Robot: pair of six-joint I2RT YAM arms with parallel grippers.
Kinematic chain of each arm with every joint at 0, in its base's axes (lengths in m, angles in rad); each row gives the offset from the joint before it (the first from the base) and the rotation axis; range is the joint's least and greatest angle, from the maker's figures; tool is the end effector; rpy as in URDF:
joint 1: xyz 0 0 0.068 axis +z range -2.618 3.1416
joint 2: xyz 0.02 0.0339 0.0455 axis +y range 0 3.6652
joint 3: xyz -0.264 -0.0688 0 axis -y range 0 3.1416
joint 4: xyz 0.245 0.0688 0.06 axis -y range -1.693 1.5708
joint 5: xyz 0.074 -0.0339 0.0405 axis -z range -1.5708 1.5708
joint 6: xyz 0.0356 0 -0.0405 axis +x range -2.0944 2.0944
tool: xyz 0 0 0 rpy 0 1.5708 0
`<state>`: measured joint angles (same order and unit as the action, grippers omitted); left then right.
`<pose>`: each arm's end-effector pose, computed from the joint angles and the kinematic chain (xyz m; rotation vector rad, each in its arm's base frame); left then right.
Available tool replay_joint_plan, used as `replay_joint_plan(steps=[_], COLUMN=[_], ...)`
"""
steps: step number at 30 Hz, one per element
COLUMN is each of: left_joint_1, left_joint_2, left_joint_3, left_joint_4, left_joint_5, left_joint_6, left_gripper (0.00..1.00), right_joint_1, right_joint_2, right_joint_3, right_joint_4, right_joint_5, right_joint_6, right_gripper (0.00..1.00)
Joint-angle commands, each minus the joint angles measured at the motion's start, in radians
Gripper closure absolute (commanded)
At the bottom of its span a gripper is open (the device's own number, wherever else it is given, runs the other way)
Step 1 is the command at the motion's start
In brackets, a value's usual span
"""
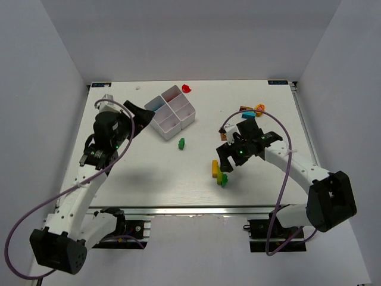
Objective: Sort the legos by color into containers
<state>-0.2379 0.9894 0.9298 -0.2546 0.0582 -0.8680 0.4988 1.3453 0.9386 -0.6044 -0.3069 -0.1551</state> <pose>0.2204 -0.0556 0.3456 -0.5698 1.8825 -0.7990 0.2293 0.1372 0.2375 -0.9424 2.4198 0.5228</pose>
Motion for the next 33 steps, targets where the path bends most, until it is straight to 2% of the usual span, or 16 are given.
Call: replay_joint_plan(steps=[1, 4, 13, 22, 33], left_joint_1=[-0.003, -0.005, -0.003, -0.003, -0.003], left_joint_2=[-0.075, -0.129, -0.224, -0.248, -0.225], left_joint_3=[-0.054, -0.083, -0.180, -0.203, -0.241], left_joint_4=[-0.006, -0.038, -0.052, -0.075, -0.015], left_joint_5=[0.028, 0.028, 0.012, 0.011, 0.054], left_joint_6=[-0.031, -0.038, -0.114, -0.124, -0.155], left_gripper=[0.02, 0.02, 0.02, 0.02, 0.02], right_joint_1=[0.033, 0.058, 0.115, 0.182, 0.210], right_joint_2=[0.018, 0.061, 0.121, 0.218, 0.226], right_joint_3=[-0.004, -0.017, -0.021, -0.003, -0.032], right_joint_4=[0.021, 0.041, 0.083, 0.054, 0.042], right_joint_5=[0.126, 0.137, 0.121, 0.238, 0.304], right_joint_6=[0.164, 0.248, 0.334, 0.348, 0.333], right_gripper=[0.10, 0.11, 0.11, 0.12, 0.25])
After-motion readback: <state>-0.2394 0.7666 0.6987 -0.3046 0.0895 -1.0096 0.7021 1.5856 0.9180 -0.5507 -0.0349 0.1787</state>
